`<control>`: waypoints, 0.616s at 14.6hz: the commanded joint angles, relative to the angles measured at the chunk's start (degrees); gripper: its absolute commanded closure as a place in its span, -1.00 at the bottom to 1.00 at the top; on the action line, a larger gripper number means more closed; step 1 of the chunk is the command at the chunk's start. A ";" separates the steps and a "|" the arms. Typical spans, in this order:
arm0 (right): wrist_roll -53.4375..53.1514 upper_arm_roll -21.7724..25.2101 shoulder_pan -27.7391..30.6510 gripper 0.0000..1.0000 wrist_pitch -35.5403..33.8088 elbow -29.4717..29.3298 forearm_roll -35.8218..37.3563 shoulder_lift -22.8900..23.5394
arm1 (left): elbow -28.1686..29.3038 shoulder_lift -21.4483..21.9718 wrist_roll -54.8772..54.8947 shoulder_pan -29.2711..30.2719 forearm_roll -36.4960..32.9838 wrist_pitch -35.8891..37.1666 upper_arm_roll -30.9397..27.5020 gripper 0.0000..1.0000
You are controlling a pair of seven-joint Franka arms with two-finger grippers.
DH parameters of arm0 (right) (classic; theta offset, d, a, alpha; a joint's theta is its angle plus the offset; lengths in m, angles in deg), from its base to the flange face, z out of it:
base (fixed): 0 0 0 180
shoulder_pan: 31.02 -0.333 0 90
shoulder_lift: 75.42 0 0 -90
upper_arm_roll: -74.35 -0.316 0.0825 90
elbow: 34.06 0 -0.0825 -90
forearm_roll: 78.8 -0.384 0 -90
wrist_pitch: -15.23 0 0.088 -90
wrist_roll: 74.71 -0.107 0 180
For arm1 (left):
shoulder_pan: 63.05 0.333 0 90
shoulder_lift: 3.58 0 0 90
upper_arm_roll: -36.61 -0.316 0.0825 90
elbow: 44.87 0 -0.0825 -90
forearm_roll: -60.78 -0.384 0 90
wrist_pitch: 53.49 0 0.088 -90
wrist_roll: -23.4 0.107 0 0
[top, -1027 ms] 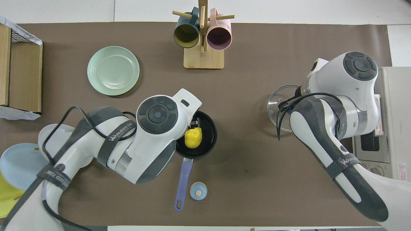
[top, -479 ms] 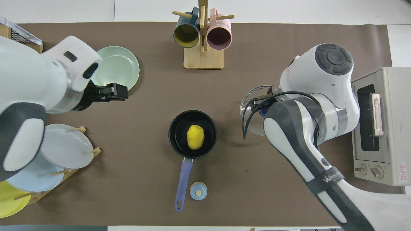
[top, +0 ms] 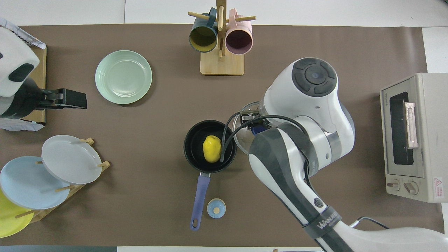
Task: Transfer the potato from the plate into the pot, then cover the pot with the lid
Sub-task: 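Withdraw the left gripper while the right gripper carries the lid over the saucepan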
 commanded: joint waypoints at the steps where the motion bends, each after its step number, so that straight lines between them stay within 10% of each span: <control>1: -4.83 -0.02 -2.63 1.00 1.66 -0.98 -1.12 1.73 | 1.92 2.03 1.37 1.73 -0.53 1.12 0.75 -1.00; 9: -9.59 -0.02 -7.20 1.00 4.39 -0.98 -1.30 4.53 | -2.12 -0.95 -1.01 4.79 -0.44 4.01 2.14 -1.00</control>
